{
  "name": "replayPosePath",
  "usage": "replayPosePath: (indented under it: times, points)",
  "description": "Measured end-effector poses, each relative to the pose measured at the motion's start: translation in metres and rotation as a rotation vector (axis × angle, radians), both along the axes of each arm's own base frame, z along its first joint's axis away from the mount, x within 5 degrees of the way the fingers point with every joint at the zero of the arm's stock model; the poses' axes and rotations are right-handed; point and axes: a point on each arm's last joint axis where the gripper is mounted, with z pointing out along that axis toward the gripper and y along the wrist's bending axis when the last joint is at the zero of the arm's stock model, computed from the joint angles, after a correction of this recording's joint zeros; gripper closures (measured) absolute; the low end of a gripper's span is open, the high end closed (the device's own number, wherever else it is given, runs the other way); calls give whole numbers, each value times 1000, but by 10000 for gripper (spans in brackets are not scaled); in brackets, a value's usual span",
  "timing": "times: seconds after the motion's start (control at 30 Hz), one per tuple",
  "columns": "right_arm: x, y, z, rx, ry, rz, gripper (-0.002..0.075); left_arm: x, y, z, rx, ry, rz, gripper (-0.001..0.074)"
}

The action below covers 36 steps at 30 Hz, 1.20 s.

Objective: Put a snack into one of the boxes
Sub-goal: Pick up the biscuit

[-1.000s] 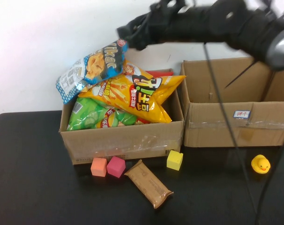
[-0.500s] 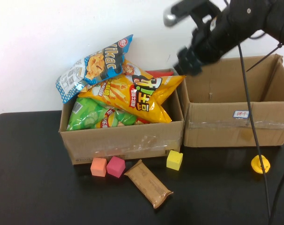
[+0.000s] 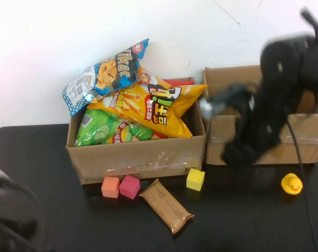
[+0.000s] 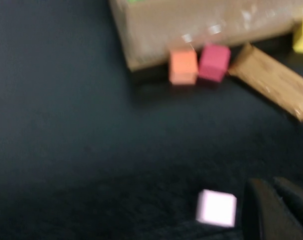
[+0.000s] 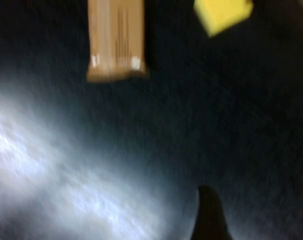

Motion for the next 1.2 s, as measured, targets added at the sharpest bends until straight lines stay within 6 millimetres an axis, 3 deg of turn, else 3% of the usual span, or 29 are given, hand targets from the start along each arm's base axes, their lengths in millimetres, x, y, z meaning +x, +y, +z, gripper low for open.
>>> replayPosePath:
  times: [0.13,0.23,0.47,0.67,0.87,0.97,1.13,1.2]
  points:
    - [-25,-17,-22,-57,3,-8,318,0,-9,-29,-56,80,-18,736]
    - [-43,-31,-33,-86,-38,-24,372,4,-17,-42,-77,131,-29,736]
    - [-78,-53,-47,-100,-126,-49,669,32,-46,-68,-101,213,-84,736]
    - [-100,-71,-54,-143,-188,-94,716,83,-88,-91,-73,350,-86,736]
    - [-96,-77,-44,-167,-291,-137,720,131,-128,-127,-161,494,48,720]
    - [-92,-81,-42,-200,-338,-187,720,149,-142,-144,-173,521,74,624]
    - [-87,-87,-39,-243,-400,-254,722,170,-157,-162,-194,524,101,297]
    - [-86,-88,-38,-248,-411,-268,722,178,-162,-164,-224,505,121,199]
